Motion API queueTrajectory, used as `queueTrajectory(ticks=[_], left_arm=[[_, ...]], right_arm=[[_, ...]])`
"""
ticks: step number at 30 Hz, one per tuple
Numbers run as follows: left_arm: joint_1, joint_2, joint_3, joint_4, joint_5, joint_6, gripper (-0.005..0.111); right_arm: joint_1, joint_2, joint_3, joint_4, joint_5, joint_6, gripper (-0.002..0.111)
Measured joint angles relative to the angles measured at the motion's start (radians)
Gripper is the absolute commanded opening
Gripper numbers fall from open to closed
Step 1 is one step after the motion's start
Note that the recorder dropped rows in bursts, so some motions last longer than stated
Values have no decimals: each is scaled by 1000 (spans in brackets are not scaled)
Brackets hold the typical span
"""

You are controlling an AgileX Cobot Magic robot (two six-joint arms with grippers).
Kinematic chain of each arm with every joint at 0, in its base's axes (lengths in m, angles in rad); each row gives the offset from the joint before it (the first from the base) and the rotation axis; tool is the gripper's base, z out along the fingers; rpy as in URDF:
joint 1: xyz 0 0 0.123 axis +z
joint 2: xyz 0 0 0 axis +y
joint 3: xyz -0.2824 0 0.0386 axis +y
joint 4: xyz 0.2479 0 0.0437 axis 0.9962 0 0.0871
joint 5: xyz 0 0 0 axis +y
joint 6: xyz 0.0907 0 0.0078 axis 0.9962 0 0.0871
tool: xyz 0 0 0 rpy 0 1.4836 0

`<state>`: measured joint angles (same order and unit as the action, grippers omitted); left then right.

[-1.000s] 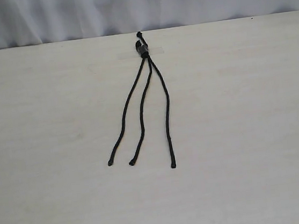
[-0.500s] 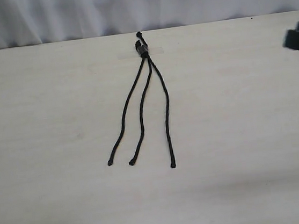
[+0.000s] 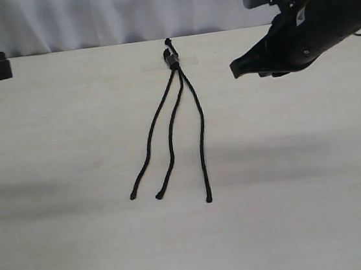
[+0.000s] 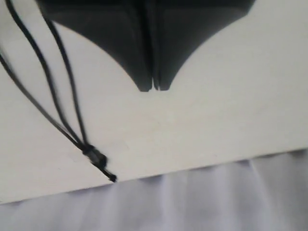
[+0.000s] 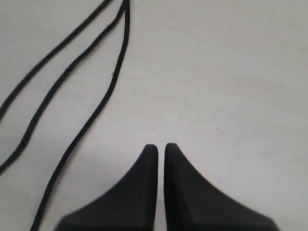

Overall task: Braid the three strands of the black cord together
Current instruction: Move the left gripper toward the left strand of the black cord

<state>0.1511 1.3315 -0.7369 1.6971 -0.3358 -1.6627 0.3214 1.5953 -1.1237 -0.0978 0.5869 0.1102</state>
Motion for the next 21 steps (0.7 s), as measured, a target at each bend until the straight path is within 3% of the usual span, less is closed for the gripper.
queueTrajectory(ticks=[5, 7, 10, 13, 14, 15, 16, 17, 18, 19, 20, 21], left_arm=[[-45, 128, -85, 35, -81, -4, 0], [-111, 133, -125, 37, -78, 28, 0], [-277, 118, -188, 42, 10, 169, 0], [-483, 99, -243, 55, 304, 367, 0], [-553, 97, -260, 60, 467, 417, 0], [-639, 108, -304, 46, 786, 470, 0], [-657, 116, -340, -15, 929, 504, 0], [-642, 118, -413, -265, 1067, 639, 0], [-617, 117, -446, -446, 1085, 754, 0], [-552, 116, -481, -855, 1073, 1041, 0], [-530, 126, -484, -1018, 1069, 1189, 0], [-493, 157, -485, -1361, 1067, 1442, 0]], right_arm=[[0, 90, -8, 0, 8, -26, 4], [0, 110, -8, 0, -7, -33, 4], [0, 115, -8, 0, -38, -43, 4], [0, 115, -8, 0, -63, -53, 4], [0, 115, -8, 0, -68, -57, 4], [0, 115, -12, -5, -71, -64, 4], [0, 115, -17, -8, -71, -66, 4], [0, 115, -29, -12, -59, -66, 4], [0, 115, -33, -12, -50, -66, 4], [0, 115, -38, -13, -29, -70, 4], [0, 115, -40, -16, -21, -76, 4], [0, 115, -40, -16, -12, -81, 4]])
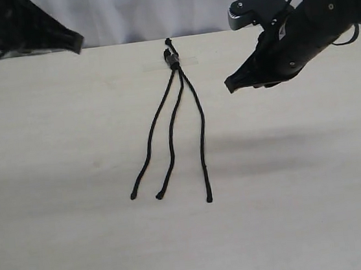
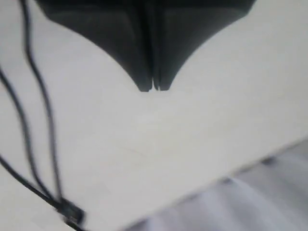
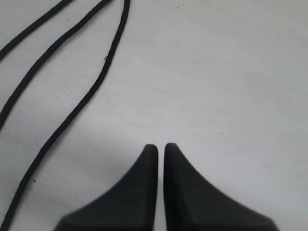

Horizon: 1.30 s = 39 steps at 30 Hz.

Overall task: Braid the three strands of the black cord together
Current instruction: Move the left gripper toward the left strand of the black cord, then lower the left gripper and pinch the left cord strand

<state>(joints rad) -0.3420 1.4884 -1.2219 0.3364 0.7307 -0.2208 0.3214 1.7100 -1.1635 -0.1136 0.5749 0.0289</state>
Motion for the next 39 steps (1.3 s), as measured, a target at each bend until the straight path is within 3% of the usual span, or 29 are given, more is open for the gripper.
queueTrajectory(ticks=[2, 3, 6, 8, 12, 20, 39], left_arm=[[9, 62, -2, -265, 0, 181, 6], [-1, 103, -1, -323, -4, 221, 11], [-54, 221, -1, -365, -59, 256, 32], [-92, 310, -1, -368, -114, 261, 37], [-151, 434, -1, -369, -241, 274, 36], [-215, 495, -1, -369, -299, 270, 36], [-219, 597, -2, -369, -348, 214, 36]], right_arm=[[-27, 2, 0, 0, 2, -7, 4], [-60, 4, 0, 6, 2, -9, 4], [-135, 26, 0, 19, -20, -9, 4], [-156, 41, -10, 22, -30, -11, 4], [-156, 58, -64, 23, -44, -14, 4], [-156, 76, -78, 24, -52, -29, 4], [-156, 76, -78, 24, -57, -29, 4]])
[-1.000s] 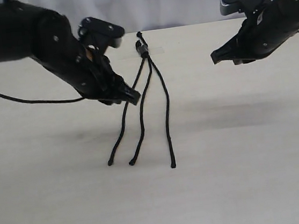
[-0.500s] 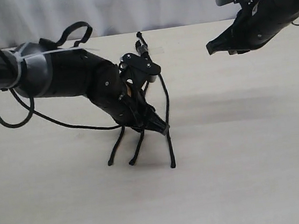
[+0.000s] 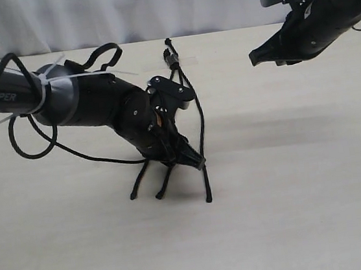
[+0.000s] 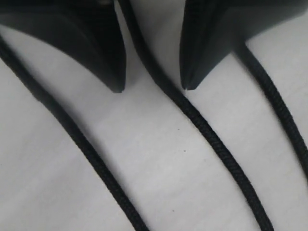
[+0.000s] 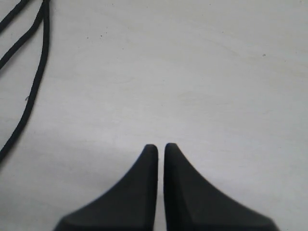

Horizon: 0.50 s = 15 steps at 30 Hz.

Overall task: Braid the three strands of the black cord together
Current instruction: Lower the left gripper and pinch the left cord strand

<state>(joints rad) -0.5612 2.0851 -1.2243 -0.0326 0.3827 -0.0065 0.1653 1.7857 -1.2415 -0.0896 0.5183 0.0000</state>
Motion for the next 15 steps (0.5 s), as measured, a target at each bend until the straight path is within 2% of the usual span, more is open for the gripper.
queueTrajectory(ticks=[6, 12, 15], left_arm=[[0, 24, -1, 0, -8, -8, 33], [0, 28, -5, 16, -8, -11, 0], [0, 28, -5, 23, -6, -11, 0]], right_arm=[[0, 0, 0, 0, -2, 0, 4], [0, 0, 0, 0, -6, 0, 4], [0, 0, 0, 0, -6, 0, 4]])
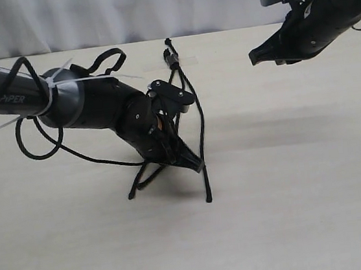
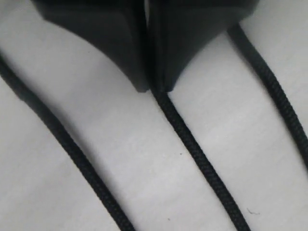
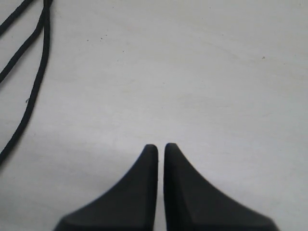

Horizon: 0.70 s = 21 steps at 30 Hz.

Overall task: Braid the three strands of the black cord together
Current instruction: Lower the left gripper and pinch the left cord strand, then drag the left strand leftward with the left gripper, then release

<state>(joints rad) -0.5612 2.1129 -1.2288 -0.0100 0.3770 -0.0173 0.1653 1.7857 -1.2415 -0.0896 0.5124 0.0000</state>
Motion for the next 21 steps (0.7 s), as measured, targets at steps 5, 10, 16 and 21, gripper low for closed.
queueTrajectory(ticks=[5, 10, 16, 21], left_arm=[[0, -9, -6, 10, 34, 7, 0], [15, -126, -11, 73, 97, 17, 0], [143, -303, -23, 125, 99, 17, 0], [283, -319, -21, 129, 101, 17, 0]], right_arm=[[0, 0, 0, 0, 0, 0, 4], [0, 0, 0, 0, -2, 0, 4], [0, 0, 0, 0, -2, 0, 4], [0, 0, 0, 0, -2, 0, 4]])
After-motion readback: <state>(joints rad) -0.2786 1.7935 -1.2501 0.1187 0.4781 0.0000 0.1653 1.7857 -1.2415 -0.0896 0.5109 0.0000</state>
